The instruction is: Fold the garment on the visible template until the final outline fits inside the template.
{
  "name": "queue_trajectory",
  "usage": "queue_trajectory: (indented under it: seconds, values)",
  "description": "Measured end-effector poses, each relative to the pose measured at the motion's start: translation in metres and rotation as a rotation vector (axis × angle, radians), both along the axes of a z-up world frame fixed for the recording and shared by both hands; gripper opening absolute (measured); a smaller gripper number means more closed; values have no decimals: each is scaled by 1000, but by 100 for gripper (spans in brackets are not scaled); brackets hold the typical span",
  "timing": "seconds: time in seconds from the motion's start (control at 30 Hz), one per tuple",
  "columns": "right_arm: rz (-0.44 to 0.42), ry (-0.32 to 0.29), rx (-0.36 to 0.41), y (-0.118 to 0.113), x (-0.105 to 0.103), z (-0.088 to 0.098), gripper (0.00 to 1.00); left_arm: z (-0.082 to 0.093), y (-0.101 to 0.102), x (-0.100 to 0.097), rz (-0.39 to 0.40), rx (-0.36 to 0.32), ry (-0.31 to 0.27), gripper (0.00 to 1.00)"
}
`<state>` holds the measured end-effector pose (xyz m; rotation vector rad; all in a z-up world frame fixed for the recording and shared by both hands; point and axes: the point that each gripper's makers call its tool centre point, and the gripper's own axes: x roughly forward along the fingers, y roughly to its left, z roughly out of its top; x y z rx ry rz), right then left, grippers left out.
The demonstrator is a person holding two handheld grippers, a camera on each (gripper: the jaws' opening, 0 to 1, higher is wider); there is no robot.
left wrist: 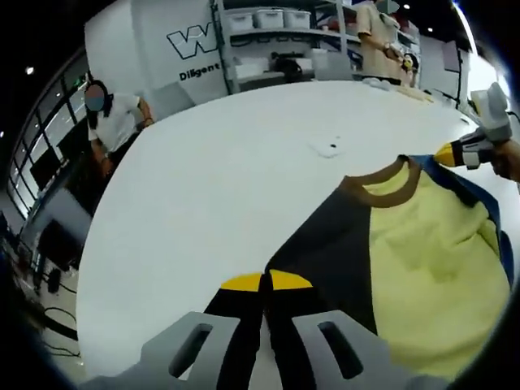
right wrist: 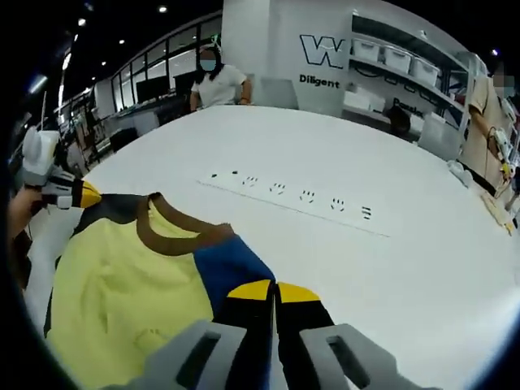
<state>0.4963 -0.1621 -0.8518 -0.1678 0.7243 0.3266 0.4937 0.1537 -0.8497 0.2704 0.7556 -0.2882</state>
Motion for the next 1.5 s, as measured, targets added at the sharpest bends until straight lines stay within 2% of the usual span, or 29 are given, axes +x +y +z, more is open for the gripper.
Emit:
queue_trajectory:
  seconds: [0.13,0.3,0.5,0.63,0.67,0.7,0.73,0.8,0.93,1.2,1.33,1.5]
  values:
    - [6,6,-36,-3,2,-8,0,-3,-2,3,-17,15,4,0]
    - [11,8,-39,-4,3,-10,0,-4,0,4,-6,11,-7,0]
    - [5,4,-21,-3,6,-10,0,-4,2,5,-33,34,-15,1]
    - [-1,-13,-24,-4,5,-1,0,6,3,5,-13,-8,-38,17]
    - [-10,-18,-14,-5,5,2,4,10,2,6,6,-39,-49,19]
    - [-58,-30,27,-5,8,6,10,14,3,5,23,-66,-48,22]
    - [-38,-30,18,-5,6,10,15,17,4,3,28,-81,-48,25]
    - [-44,-37,48,-2,5,16,21,21,5,0,41,-96,-41,31]
    - [-33,-16,108,8,-5,24,39,31,6,-5,61,-116,-53,50]
    - [1,3,188,28,-29,39,73,43,0,-28,60,-149,-55,75]
    - [34,13,202,36,-47,43,81,48,-2,-45,57,-156,-56,87]
    - [64,21,208,42,-64,44,85,49,-7,-62,50,-184,-54,92]
